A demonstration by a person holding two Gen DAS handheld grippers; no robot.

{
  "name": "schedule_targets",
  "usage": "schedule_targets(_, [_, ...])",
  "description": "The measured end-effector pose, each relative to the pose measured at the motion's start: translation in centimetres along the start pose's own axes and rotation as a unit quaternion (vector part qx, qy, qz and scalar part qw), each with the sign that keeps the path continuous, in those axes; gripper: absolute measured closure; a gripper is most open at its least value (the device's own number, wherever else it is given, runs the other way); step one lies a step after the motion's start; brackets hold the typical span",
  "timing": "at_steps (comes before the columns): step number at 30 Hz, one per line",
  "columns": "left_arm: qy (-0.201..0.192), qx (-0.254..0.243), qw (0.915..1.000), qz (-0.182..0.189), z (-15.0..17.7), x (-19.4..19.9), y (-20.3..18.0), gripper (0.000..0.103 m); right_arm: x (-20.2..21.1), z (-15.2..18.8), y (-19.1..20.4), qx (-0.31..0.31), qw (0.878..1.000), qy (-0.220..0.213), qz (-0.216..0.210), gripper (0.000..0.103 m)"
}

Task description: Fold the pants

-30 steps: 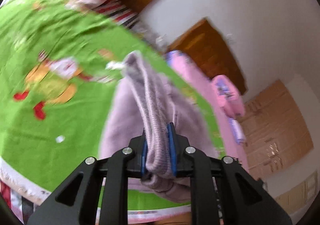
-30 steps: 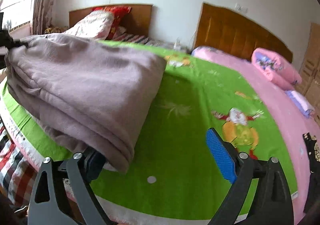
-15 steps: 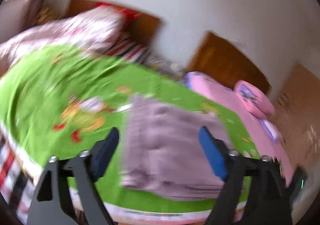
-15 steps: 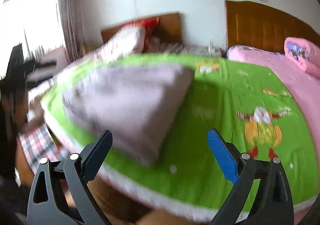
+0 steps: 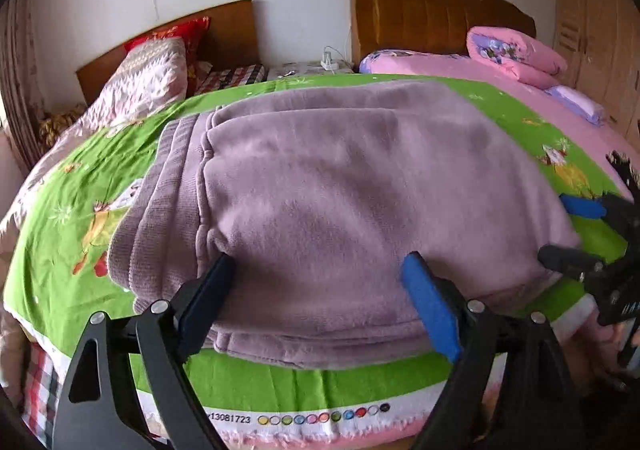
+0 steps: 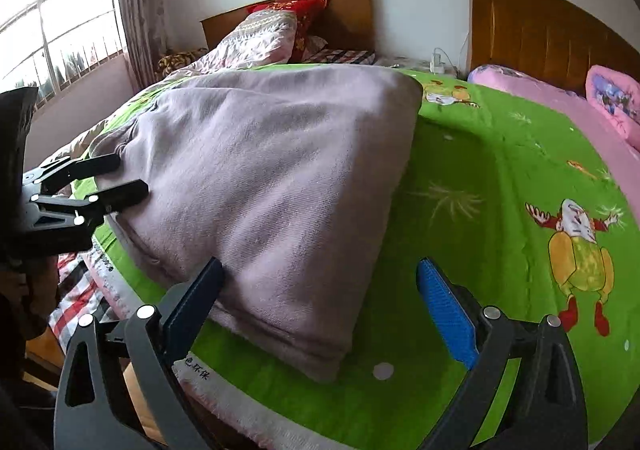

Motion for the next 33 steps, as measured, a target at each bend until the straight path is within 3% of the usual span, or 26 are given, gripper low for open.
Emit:
schedule_targets(5, [-0.008, 0.008, 0.9999, 0.003, 0.1, -0.2, 0.3, 0.013, 0.3, 0.4, 0.0, 0.005, 1.000, -0.001, -0.008, 0.009])
schedule_targets(8, [-0.009, 0.011, 0.9998, 0.014, -0.7, 0.5, 0.0, 0.013, 0.3, -0.1, -0.7, -0.009, 0.999, 0.033, -0.032, 0.008])
schedule_targets(10, [-0.014, 0.027, 0.9989, 0.035, -1.7, 1.3, 0.6, 0.013, 0.6, -0.7, -0.5, 0.014, 0.997, 0.056, -0.051, 0.008])
schedule_targets(13, [-0.051, 0.052, 0.9955, 0.060, -3.6, 3.3, 2.2, 0.010, 2.1, -3.9, 0.3, 0.067, 0.993, 0.035, -0.086, 0.008])
schedule_targets(15, [-0.053, 0.057, 0.9958, 0.048, -5.1, 3.1, 3.4, 0.009, 2.0, -7.1, 1.7, 0.086, 0.985, 0.040, -0.143, 0.007])
schedule_targets(17, [-0.037, 0.060, 0.9957, 0.061, -5.6, 1.9, 3.6, 0.008, 0.4, -9.9, 3.7, 0.115, 0.972, 0.064, -0.193, 0.007])
schedule_targets(20, [0.020, 0.074, 0.9951, 0.062, -4.1, -1.1, 3.7, 0.008, -3.3, -11.8, 5.4, 0.158, 0.966, 0.094, -0.183, 0.007])
schedule_targets(23, [0.014, 0.046, 0.9977, 0.048, -2.8, -1.7, 3.1, 0.008, -6.5, -11.1, 5.7, 0.174, 0.951, 0.151, -0.207, 0.008])
schedule_targets(25, [0.015, 0.028, 0.9987, 0.040, -2.6, -1.7, 2.8, 0.008, -8.3, -11.2, 4.2, 0.196, 0.959, 0.135, -0.154, 0.008])
schedule_targets(28, [0.015, 0.027, 0.9989, 0.037, -2.6, -2.0, 2.6, 0.005, -8.6, -14.1, 0.7, 0.111, 0.983, 0.094, -0.116, 0.009])
schedule_targets(31, [0.011, 0.025, 0.9993, 0.028, -2.6, -2.2, 2.4, 0.002, -6.7, -15.8, 0.3, 0.070, 0.987, 0.057, -0.136, 0.007])
schedule_targets(33, [0.012, 0.018, 0.9997, 0.014, -2.6, -2.3, 2.2, 0.002, -6.8, -15.2, 1.9, 0.083, 0.978, 0.083, -0.171, 0.007])
Point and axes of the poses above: each gripper's, at about its wrist camera, not at the fingertips, and x roughly against the way its jaws point, y to its left, z to its underside, the point moved 7 cm from there along -x, roughly the way its jaws point, and after that the axes turned 15 degrees about -x, right-handed, at the moved point
